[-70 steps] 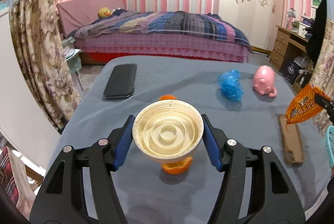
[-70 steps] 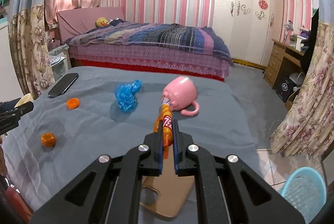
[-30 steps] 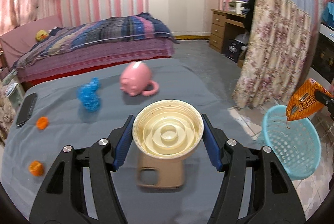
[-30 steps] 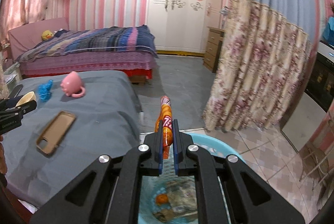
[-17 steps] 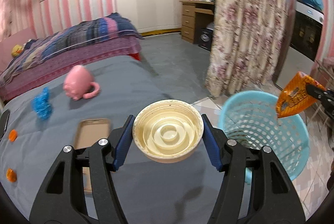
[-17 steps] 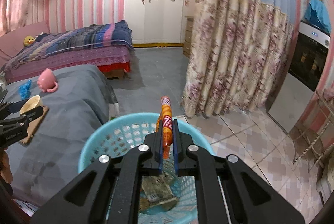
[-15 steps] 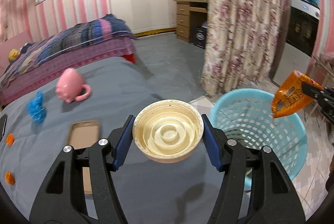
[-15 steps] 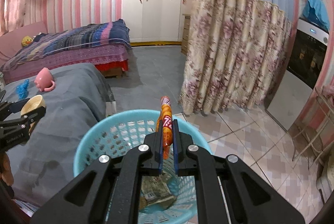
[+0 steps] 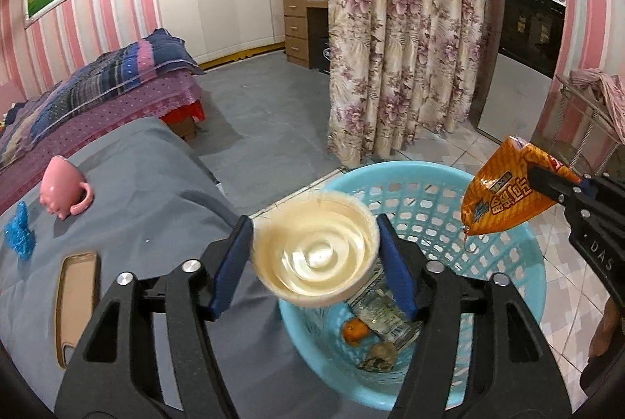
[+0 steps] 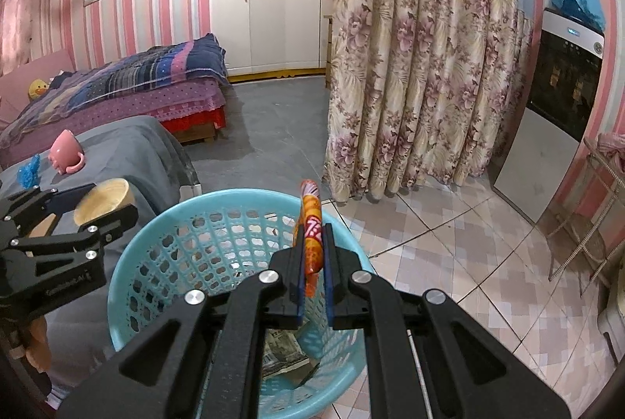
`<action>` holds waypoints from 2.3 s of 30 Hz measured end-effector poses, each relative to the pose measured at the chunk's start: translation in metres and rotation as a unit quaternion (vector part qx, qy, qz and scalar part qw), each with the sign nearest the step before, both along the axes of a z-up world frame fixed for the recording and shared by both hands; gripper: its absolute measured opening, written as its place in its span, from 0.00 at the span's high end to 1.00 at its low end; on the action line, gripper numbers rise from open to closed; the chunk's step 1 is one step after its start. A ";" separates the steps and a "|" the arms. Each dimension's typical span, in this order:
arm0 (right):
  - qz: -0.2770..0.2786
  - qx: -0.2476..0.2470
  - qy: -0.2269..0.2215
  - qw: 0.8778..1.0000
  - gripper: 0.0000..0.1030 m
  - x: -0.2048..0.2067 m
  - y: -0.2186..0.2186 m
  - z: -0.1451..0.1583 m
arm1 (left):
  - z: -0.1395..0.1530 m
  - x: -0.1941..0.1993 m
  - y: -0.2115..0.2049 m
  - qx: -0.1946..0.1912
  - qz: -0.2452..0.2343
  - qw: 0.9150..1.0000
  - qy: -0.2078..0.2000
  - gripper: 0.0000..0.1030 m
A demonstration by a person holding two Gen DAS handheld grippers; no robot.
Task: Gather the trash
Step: 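Open the left tool over the basket while the right tool releases the wrapper, then move both tools back over the bed toward the orange peel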
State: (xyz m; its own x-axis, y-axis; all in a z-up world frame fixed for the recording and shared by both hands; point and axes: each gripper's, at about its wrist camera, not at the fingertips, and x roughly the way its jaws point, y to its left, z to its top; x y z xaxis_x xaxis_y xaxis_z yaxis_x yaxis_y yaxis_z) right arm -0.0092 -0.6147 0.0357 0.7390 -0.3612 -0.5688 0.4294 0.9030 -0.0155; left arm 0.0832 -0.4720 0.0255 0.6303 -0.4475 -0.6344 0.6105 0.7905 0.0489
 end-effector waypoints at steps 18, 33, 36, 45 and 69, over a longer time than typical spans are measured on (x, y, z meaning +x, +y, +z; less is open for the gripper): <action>-0.007 0.018 0.002 1.000 0.90 0.018 0.020 -0.014 | 0.018 0.025 0.098 -0.012 0.095 0.995 -0.025 0.10; -0.006 -0.013 0.020 1.000 0.08 0.042 0.072 -0.025 | 0.047 0.029 0.225 -0.032 0.186 0.981 -0.043 0.06; 0.005 -0.028 0.005 1.000 0.05 0.048 0.093 -0.013 | 0.049 0.030 0.249 -0.037 0.200 0.978 -0.038 0.06; 0.075 -0.035 -0.018 0.996 0.04 0.078 0.172 0.008 | 0.047 0.034 0.335 -0.040 0.263 0.963 -0.035 0.06; 0.196 -0.013 -0.027 0.980 0.04 0.152 0.374 -0.003 | -0.033 0.043 0.520 -0.028 0.392 0.919 0.029 0.06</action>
State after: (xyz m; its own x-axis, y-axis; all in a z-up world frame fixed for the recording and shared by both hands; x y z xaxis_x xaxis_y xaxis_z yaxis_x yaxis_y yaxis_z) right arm 0.1432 -0.2411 0.0328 0.8522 -0.0573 -0.5201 0.0505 0.9983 -0.0273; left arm 0.1258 0.0481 -0.0074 0.7384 0.0960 -0.6675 -0.1472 0.9889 -0.0206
